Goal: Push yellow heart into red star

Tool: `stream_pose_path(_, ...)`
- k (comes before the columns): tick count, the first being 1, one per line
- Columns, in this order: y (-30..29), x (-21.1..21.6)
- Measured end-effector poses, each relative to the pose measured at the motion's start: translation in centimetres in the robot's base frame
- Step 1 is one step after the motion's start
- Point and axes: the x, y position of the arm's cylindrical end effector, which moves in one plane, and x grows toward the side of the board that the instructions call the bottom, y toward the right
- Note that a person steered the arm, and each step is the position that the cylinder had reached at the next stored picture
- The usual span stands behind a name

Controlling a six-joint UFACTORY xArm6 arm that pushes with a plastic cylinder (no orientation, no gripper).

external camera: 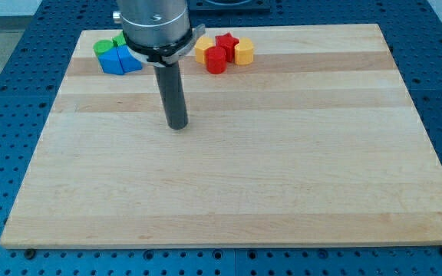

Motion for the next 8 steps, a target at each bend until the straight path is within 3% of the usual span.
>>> stream_pose_path(1,10.9,-4.3)
stream_pose_path(2,16.7,-8.4)
stream_pose_path(6,13.3,-23.0)
stream_pose_path(8,12.2,-22.9)
